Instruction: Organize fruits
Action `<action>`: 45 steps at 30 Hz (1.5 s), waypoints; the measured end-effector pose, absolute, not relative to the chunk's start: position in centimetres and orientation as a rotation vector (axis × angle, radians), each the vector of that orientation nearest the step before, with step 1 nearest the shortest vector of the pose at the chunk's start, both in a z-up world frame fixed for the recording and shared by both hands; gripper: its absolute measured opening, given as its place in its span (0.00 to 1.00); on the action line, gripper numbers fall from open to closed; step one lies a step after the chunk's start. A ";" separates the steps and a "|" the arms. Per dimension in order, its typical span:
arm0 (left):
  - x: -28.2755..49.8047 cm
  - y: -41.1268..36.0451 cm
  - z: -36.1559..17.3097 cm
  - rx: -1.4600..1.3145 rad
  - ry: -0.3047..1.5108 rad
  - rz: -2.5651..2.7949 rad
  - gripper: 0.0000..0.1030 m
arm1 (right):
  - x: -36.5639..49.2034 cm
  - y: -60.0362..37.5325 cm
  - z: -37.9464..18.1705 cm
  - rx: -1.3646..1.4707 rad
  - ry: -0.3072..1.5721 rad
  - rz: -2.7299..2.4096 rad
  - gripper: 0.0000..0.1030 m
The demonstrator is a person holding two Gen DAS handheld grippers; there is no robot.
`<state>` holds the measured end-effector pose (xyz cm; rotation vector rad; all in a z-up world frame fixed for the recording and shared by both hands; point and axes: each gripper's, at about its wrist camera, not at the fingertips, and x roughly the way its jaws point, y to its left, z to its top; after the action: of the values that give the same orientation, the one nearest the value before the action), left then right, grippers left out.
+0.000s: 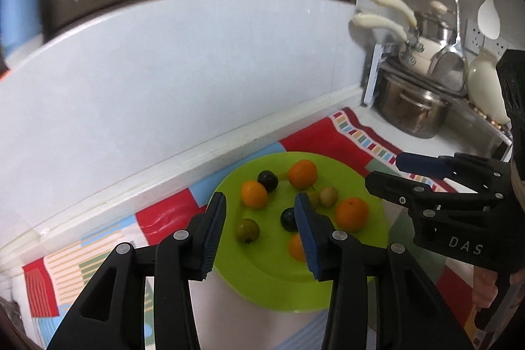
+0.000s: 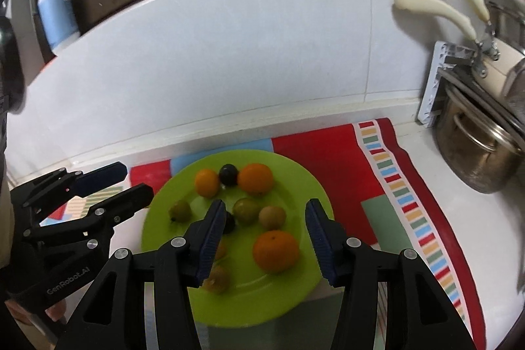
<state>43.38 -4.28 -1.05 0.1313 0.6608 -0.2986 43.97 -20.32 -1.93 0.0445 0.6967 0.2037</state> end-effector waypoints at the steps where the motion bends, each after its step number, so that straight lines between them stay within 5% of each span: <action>1: 42.8 -4.2 -0.7 0.128 0.651 -0.293 0.45 | 43.4 -20.3 -1.5 0.052 0.696 0.205 0.50; 18: 30.6 -3.1 3.7 0.090 0.546 -0.183 0.82 | 31.1 -21.0 2.8 0.054 0.592 0.169 0.57; 45: 17.3 -2.3 5.8 0.104 0.487 -0.136 1.00 | 17.7 -20.8 3.9 0.061 0.548 0.169 0.65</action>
<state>17.31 -2.29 5.84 0.1036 0.4869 -0.1360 17.67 -20.83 3.90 0.0612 0.5484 0.1688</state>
